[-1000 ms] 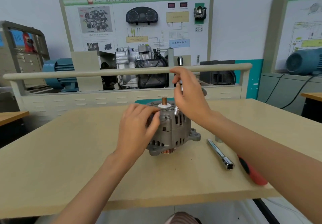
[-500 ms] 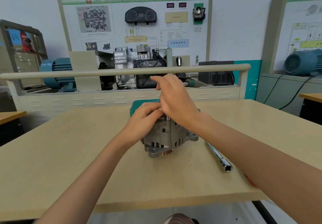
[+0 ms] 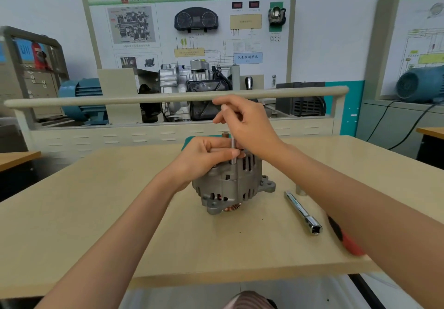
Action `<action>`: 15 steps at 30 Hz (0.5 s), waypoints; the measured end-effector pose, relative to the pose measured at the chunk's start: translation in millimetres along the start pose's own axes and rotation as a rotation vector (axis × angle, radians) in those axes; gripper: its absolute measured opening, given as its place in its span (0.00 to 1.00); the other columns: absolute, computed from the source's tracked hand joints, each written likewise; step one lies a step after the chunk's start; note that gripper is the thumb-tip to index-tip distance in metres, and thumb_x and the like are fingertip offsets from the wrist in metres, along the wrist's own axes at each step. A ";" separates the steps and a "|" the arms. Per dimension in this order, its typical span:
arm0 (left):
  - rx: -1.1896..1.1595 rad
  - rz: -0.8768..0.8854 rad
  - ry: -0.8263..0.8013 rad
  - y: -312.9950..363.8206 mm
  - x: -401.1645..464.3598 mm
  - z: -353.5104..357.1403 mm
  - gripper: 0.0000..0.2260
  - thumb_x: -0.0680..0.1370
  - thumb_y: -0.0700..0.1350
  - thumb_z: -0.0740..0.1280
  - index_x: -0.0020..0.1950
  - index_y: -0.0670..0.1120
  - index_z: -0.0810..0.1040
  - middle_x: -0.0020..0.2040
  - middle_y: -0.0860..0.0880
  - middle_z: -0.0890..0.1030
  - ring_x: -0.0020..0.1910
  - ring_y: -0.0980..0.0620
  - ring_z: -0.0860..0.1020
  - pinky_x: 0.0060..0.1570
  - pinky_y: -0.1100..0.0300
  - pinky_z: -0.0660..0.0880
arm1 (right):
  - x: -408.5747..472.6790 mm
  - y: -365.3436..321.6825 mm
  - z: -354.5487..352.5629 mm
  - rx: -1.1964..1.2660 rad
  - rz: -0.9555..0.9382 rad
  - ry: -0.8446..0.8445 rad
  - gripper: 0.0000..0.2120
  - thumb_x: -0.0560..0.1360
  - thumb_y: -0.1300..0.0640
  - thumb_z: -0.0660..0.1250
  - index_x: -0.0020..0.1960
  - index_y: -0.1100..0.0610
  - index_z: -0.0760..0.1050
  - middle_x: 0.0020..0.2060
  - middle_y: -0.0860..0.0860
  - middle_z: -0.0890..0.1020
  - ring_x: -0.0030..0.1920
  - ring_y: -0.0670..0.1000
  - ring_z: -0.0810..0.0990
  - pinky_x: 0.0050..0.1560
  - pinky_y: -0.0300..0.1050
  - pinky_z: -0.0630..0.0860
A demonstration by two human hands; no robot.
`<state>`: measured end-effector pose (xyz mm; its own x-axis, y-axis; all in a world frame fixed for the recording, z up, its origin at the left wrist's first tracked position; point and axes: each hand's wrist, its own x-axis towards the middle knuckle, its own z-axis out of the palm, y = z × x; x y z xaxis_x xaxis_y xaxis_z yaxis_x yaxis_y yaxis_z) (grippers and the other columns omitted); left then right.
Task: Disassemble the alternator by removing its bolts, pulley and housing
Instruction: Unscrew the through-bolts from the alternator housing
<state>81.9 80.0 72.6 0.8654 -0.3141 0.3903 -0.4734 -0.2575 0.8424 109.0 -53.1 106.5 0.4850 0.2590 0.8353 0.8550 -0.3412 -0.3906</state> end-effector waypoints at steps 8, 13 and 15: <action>0.050 -0.011 0.149 -4.5 -2.8 6.2 0.16 0.75 0.36 0.68 0.31 0.52 0.83 0.34 0.52 0.84 0.35 0.57 0.81 0.36 0.65 0.76 | -7.7 -19.3 21.1 -1.004 -0.030 0.020 0.08 0.76 0.61 0.54 0.52 0.59 0.70 0.47 0.56 0.77 0.48 0.57 0.75 0.45 0.47 0.62; 0.053 -0.058 0.203 -6.6 -2.3 8.1 0.05 0.74 0.38 0.69 0.40 0.46 0.80 0.36 0.51 0.83 0.37 0.56 0.81 0.39 0.63 0.76 | -4.2 -18.9 23.3 -0.784 0.025 0.101 0.11 0.78 0.52 0.55 0.42 0.56 0.71 0.37 0.51 0.73 0.43 0.53 0.71 0.47 0.46 0.61; 0.045 -0.050 0.205 -6.7 -1.5 10.4 0.03 0.74 0.39 0.69 0.43 0.46 0.79 0.36 0.52 0.83 0.36 0.59 0.81 0.37 0.66 0.76 | -5.5 -17.1 23.8 -0.645 0.006 0.154 0.13 0.77 0.53 0.57 0.35 0.55 0.67 0.31 0.48 0.69 0.38 0.50 0.67 0.45 0.45 0.57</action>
<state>82.0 72.7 62.5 0.9012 -0.1081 0.4196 -0.4316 -0.3103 0.8470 96.1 -27.1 99.4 0.4168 0.1392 0.8983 0.5476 -0.8272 -0.1259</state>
